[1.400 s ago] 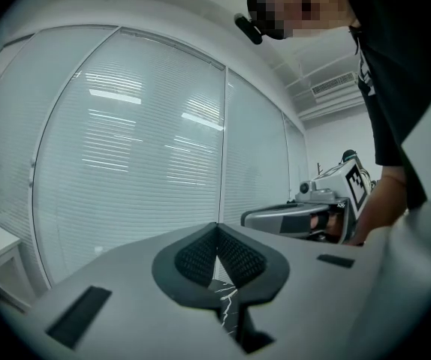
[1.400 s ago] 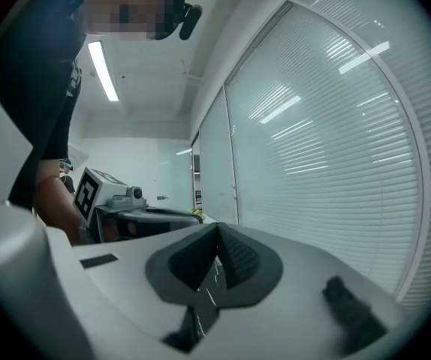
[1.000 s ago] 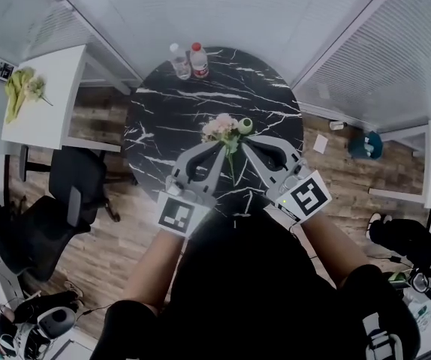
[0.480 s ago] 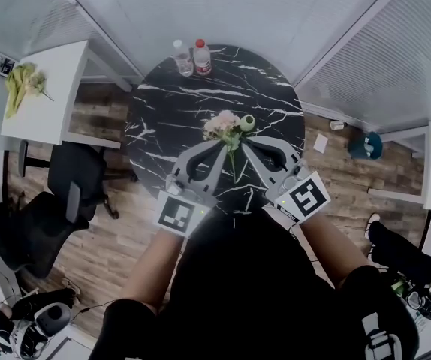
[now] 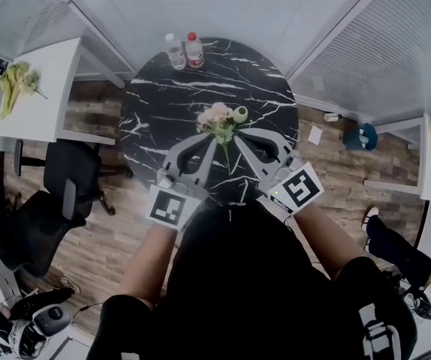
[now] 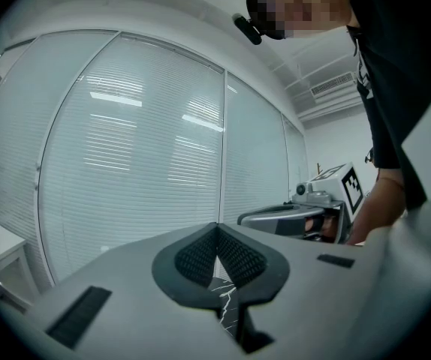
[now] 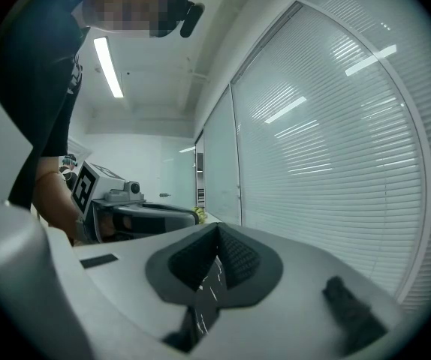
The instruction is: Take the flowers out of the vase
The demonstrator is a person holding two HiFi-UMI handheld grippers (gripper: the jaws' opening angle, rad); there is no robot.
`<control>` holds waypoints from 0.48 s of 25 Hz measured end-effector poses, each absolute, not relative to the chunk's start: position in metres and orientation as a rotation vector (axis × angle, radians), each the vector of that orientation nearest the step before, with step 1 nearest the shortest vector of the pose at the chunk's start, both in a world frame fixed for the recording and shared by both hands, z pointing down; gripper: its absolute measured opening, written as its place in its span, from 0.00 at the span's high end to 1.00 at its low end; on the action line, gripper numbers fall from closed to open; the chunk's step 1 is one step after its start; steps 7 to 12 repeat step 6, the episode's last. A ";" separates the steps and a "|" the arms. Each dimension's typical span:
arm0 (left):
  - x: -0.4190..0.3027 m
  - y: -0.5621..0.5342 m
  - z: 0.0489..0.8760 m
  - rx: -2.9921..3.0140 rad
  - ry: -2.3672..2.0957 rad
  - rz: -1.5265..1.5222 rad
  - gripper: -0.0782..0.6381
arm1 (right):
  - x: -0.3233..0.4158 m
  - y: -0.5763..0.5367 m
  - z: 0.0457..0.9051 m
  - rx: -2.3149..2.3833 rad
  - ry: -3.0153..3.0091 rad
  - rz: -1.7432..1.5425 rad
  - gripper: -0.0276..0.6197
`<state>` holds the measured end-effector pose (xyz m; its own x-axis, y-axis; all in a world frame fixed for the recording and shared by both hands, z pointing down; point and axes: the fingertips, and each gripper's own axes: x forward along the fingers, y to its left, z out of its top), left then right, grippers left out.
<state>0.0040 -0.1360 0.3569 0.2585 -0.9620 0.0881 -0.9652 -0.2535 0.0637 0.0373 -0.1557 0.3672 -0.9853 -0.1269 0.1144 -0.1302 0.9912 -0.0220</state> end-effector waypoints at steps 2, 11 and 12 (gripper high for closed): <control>0.005 -0.136 0.358 2.408 -1.853 0.046 0.88 | 0.037 -0.156 0.365 0.205 -3.036 0.063 0.93; 0.006 -0.134 0.359 2.413 -1.860 0.047 0.88 | 0.037 -0.155 0.364 0.218 -3.050 0.101 0.93; 0.006 -0.134 0.359 2.413 -1.860 0.047 0.88 | 0.037 -0.155 0.364 0.218 -3.050 0.101 0.93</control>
